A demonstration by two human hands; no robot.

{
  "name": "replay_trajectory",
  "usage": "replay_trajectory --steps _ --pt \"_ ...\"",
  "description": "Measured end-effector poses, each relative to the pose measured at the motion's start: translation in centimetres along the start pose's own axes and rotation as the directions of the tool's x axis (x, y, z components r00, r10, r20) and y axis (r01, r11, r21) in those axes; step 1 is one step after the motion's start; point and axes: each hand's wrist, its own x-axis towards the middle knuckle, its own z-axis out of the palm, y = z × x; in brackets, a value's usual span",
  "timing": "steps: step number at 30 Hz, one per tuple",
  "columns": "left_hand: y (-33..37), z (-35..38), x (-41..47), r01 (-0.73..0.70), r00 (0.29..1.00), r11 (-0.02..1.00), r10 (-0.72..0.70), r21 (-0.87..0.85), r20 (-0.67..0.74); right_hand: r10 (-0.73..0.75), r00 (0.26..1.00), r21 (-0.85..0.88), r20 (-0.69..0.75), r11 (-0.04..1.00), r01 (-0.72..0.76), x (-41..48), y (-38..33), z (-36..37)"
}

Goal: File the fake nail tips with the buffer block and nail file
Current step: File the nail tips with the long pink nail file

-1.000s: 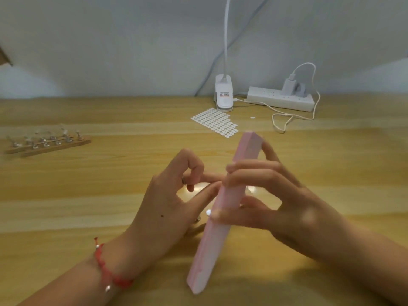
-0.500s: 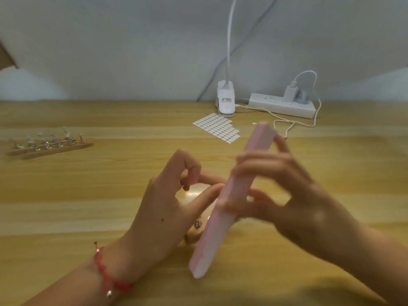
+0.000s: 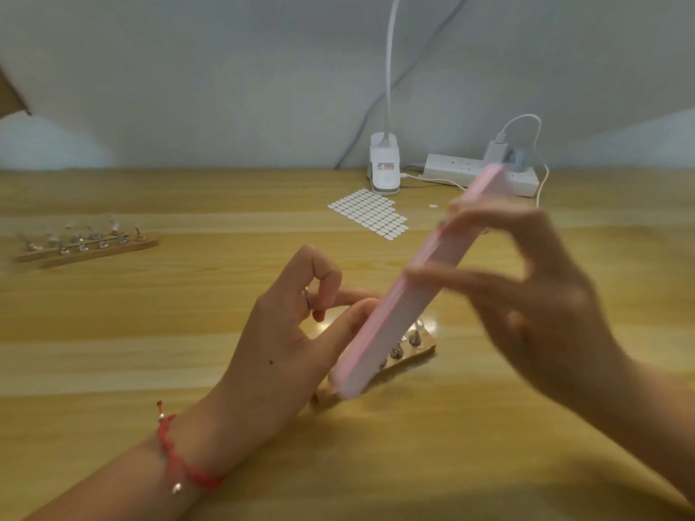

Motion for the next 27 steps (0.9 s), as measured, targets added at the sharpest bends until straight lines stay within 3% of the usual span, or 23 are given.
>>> replay_trajectory --steps 3,7,8,11,12,16,20,24,27 --pt "-0.1 0.0 0.0 -0.014 1.0 1.0 0.014 0.022 -0.016 -0.167 0.981 0.067 0.101 0.985 0.16 -1.0 -2.1 1.7" --pt "-0.1 -0.1 0.1 0.029 0.998 1.0 -0.029 0.005 -0.049 0.064 0.998 0.035 0.01 0.997 -0.065 0.1 0.5 0.2" --pt "-0.1 0.0 0.0 0.033 0.998 0.999 -0.033 0.002 -0.048 0.057 0.998 0.031 0.028 0.998 -0.058 -0.3 0.3 0.5" --pt "-0.2 0.2 -0.1 0.024 0.998 1.0 -0.024 0.005 -0.052 -0.153 0.979 0.069 0.134 0.987 0.145 -1.3 -1.9 1.9" --pt "-0.2 0.2 -0.1 0.03 0.998 1.0 -0.03 -0.004 -0.062 -0.147 0.98 0.064 0.131 0.988 0.14 -1.0 -1.5 1.7" --pt "0.0 0.3 -0.2 0.051 0.996 0.999 -0.052 -0.015 -0.075 0.125 0.992 0.086 0.008 0.988 -0.126 -0.1 -0.1 0.6" --pt "0.0 0.3 -0.2 0.027 0.996 1.0 -0.027 -0.004 -0.085 -0.105 0.988 0.115 0.111 0.989 0.092 -1.2 -2.2 1.9" --pt "0.0 0.3 -0.2 0.034 0.995 0.999 -0.034 -0.001 -0.089 0.127 0.992 0.091 0.021 0.987 -0.129 -0.1 -0.2 0.7" --pt "-0.1 0.3 -0.2 -0.006 0.996 1.0 0.006 0.001 -0.086 -0.092 0.988 0.129 0.124 0.989 0.076 -1.1 -2.2 1.8"
